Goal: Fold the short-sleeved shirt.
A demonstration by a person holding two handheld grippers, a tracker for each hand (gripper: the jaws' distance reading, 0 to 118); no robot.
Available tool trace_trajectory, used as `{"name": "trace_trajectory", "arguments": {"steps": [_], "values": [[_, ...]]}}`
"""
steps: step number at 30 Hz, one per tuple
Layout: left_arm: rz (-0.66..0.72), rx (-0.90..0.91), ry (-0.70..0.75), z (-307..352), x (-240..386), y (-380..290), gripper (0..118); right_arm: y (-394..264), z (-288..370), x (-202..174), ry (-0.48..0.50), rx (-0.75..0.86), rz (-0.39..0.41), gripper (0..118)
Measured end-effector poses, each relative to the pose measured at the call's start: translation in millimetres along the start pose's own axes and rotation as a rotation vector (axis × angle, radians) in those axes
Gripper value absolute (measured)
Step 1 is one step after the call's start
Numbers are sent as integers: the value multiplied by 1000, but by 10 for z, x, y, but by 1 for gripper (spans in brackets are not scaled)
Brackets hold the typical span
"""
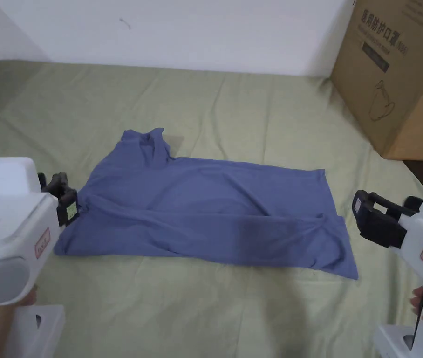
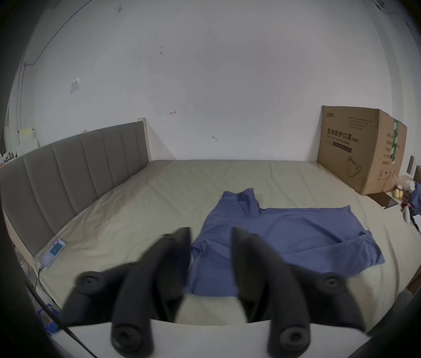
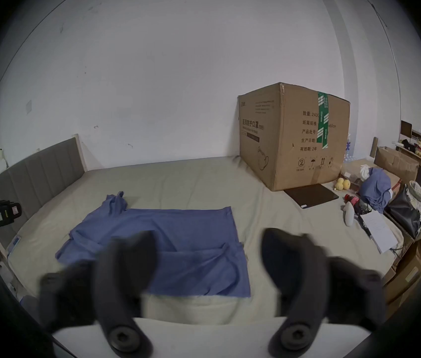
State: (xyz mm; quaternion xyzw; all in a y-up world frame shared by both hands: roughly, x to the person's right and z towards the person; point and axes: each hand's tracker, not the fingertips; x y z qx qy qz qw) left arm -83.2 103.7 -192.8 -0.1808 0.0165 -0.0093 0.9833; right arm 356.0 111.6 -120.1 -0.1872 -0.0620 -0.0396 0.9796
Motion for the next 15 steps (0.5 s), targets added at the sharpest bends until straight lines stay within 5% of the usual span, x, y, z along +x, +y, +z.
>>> {"name": "trace_trajectory", "arguments": {"steps": [1, 2, 15], "values": [[0, -2, -5, 39, 10, -31, 4, -10, 30, -6, 8, -2, -7, 15], [0, -7, -7, 79, 21, -57, 0, -16, 48, -15, 7, -7, -13, 1], [40, -80, -62, -35, -100, 27, 0, -3, 131, -114, 62, 9, 4, 0]]}}
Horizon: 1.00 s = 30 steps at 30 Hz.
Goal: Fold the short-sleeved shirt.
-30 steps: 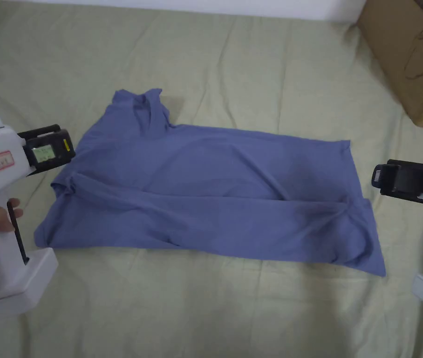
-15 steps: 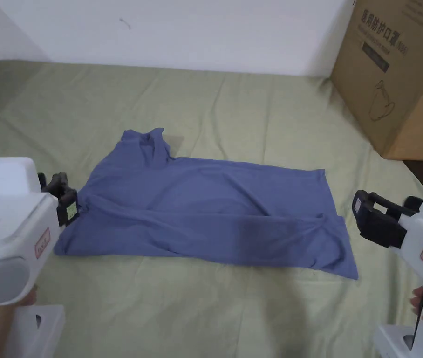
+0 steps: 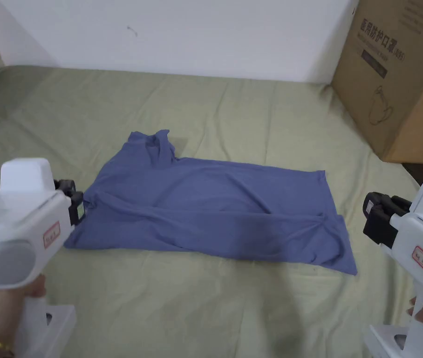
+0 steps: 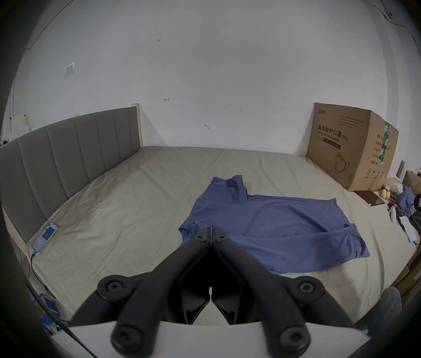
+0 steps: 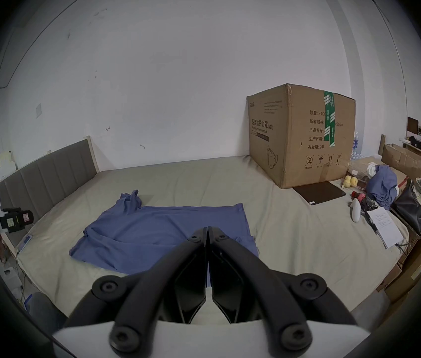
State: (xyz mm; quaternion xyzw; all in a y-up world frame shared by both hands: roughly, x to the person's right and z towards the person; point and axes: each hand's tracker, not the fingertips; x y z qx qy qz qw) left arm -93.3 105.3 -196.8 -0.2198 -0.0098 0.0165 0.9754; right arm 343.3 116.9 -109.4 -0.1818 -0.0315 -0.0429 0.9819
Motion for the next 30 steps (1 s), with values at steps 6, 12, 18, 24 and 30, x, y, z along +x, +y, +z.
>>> {"name": "trace_trajectory", "arguments": {"steps": [6, 12, 18, 24, 30], "values": [[169, -170, -60, -626, -235, 381, 4, 4, -101, 2, 20, -39, 3, 0], [117, -436, -8, -1453, -394, 373, 118, -21, -279, 5, -2, -79, 39, 0], [99, -702, 51, -2138, -539, -75, 118, -55, -471, 30, -22, -120, 31, 0], [95, -807, 104, -2469, -634, -531, 73, -102, -654, 66, -37, -170, 42, 0], [108, -767, 45, -2423, -536, -592, 4, -194, -821, 116, -62, -208, 16, 0]]}}
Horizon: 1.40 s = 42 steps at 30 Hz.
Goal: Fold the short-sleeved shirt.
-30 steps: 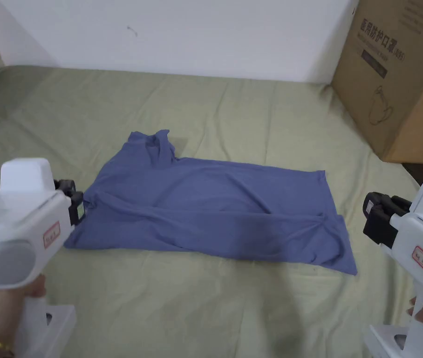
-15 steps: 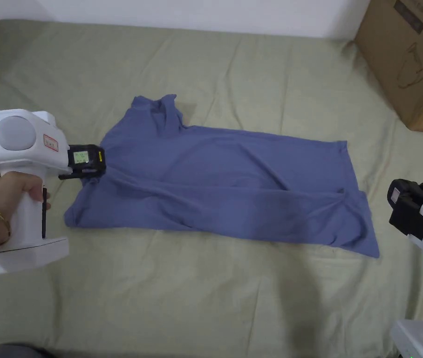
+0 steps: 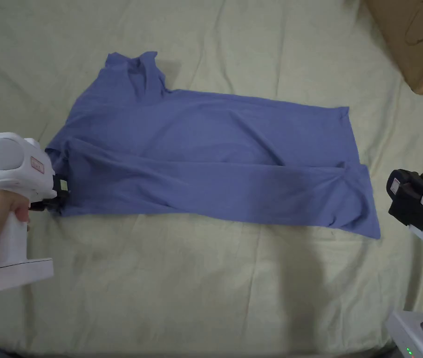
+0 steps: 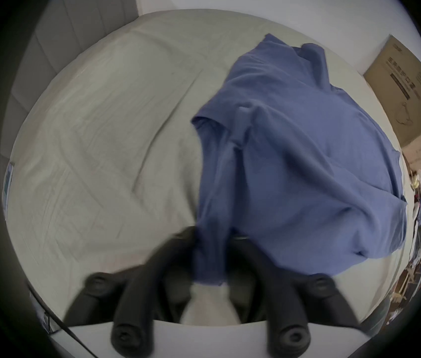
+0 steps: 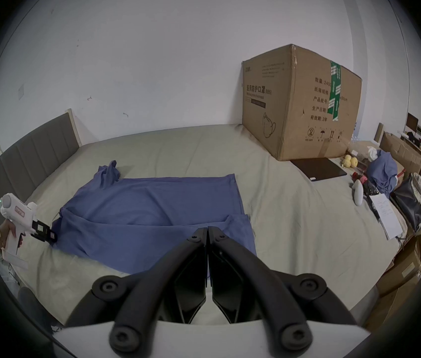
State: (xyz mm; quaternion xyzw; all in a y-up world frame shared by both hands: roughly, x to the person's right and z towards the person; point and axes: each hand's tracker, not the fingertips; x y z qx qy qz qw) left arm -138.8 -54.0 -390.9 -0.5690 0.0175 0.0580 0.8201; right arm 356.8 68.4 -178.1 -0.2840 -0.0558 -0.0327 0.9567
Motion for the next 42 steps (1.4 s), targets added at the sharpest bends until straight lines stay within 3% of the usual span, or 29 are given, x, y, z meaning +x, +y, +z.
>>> {"name": "trace_trajectory", "arguments": {"steps": [4, 8, 11, 12, 13, 14, 15, 18, 22, 25, 29, 30, 32, 33, 34, 39, 42], "values": [[-43, 10, 26, 214, 142, -30, 2, 7, -124, 69, 0, -39, -11, 0], [64, 103, -64, 448, -4, 97, 2, 148, -373, 245, -18, -148, -20, 0], [58, 141, -78, 770, 105, 1, 2, 239, -631, 401, -41, -260, -18, 5], [60, 150, -86, 816, 100, -9, 2, 258, -734, 466, -33, -295, -39, 23], [70, 156, -95, 847, 94, -18, 2, 270, -840, 523, -30, -352, -45, 57], [74, 157, -100, 721, -29, 108, 2, 270, -959, 564, -33, -430, -30, 102], [80, 159, -103, 720, -46, 115, 2, 236, -1064, 592, -68, -476, -28, 116], [86, 158, -100, 767, -26, 98, 2, 120, -1284, 660, -95, -491, -18, 115], [97, 141, -84, 759, 10, 32, 2, -127, -1562, 736, -144, -615, -65, 115], [104, 129, -74, 719, 21, 1, 2, -266, -1682, 740, -190, -621, -81, 105], [111, 115, -62, 637, -7, -9, 2, -388, -1769, 754, -181, -638, -124, 45], [112, 112, -60, 546, -93, 50, 2, -394, -1757, 746, -120, -632, -191, 43], [122, 107, -57, 527, -123, 67, 2, -320, -1727, 714, -128, -633, -133, 36], [134, 105, -57, 530, -134, 77, 2, -275, -1711, 710, -131, -636, -88, 16], [149, 105, -60, 579, -112, 53, 2, -218, -1672, 732, -125, -636, -119, 4], [173, 146, -87, 872, -199, 59, 2, 75, -1368, 909, -62, -623, -177, 4], [192, 185, -123, 1045, -359, 38, 2, 201, -1131, 946, -21, -581, -163, 3]]}}
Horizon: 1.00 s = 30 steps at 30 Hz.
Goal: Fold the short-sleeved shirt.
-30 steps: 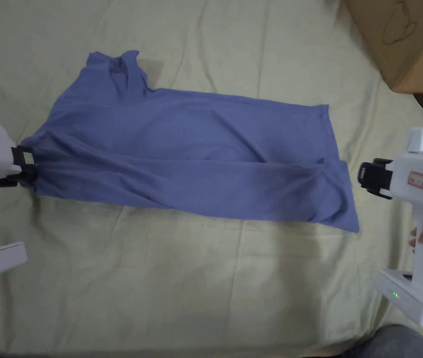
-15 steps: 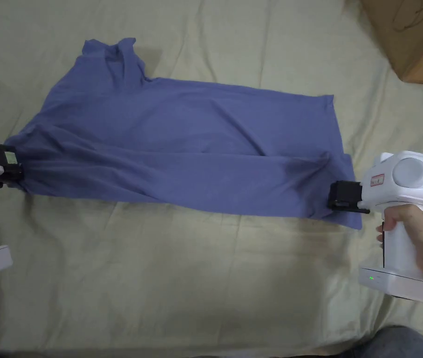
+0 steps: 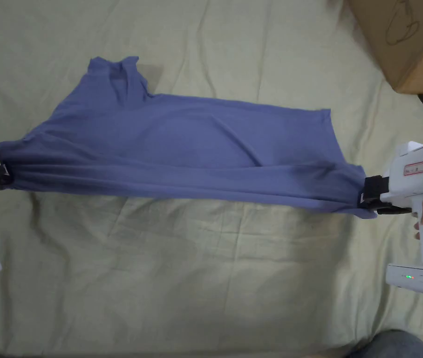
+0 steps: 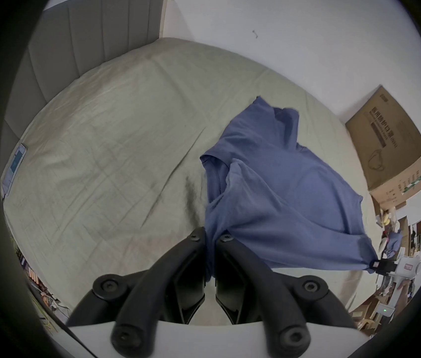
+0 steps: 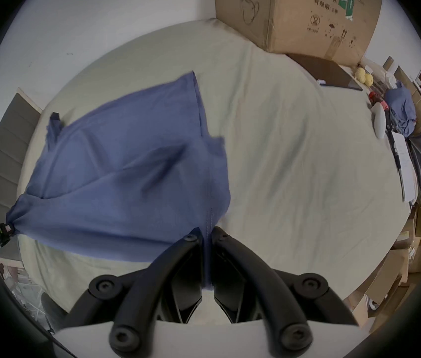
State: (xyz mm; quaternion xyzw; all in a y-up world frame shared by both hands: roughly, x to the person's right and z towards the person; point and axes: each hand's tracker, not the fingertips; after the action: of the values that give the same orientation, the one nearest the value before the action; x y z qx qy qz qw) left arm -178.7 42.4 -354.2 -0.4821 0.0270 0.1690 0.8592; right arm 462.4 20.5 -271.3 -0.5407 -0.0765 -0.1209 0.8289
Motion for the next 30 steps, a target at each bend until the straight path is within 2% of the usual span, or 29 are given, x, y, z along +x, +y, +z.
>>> {"name": "trace_trajectory", "arguments": {"steps": [2, 4, 6, 14, 15, 16, 17, 18, 20, 21, 22, 23, 25, 30], "values": [[1, 17, -11, 142, -72, -29, 2, -19, 182, -1, 13, 17, 5, 3], [-6, 30, -23, 371, -59, -192, 2, -86, 371, -38, 14, 50, 60, 3], [-2, 42, -31, 507, -139, -351, 2, -243, 528, -88, 14, 65, 83, 3], [20, -73, 20, 304, -596, -1149, 3, -1057, 330, 13, -8, -27, 68, 3], [32, -91, 20, 252, -639, -1224, 11, -1127, 292, 32, -8, -39, 53, 4], [44, -99, 24, 252, -614, -1300, 25, -1175, 273, 47, -3, -44, 47, 5], [45, -103, 30, 230, -622, -1345, 55, -1212, 267, 54, 3, -40, 44, 21], [41, -112, 52, 226, -618, -1351, 65, -1197, 292, 57, 3, -37, 44, 30], [3, -57, 81, 331, -566, -1331, 82, -1157, 387, 37, -67, -30, 94, 49], [-21, 0, 78, 416, -531, -1299, 106, -1124, 465, 25, -92, -3, 109, 78], [-41, 73, 57, 525, -488, -1250, 118, -1065, 550, 50, -114, 54, 110, 97], [-63, 147, 24, 657, -435, -1190, 118, -1012, 695, 32, -93, 139, 100, 103], [-84, 238, -5, 878, -306, -1082, 118, -913, 979, -42, -60, 261, 90, 103], [-229, 538, -43, 1379, 148, -985, 118, -888, 1664, -352, 17, 659, 142, 103]]}}
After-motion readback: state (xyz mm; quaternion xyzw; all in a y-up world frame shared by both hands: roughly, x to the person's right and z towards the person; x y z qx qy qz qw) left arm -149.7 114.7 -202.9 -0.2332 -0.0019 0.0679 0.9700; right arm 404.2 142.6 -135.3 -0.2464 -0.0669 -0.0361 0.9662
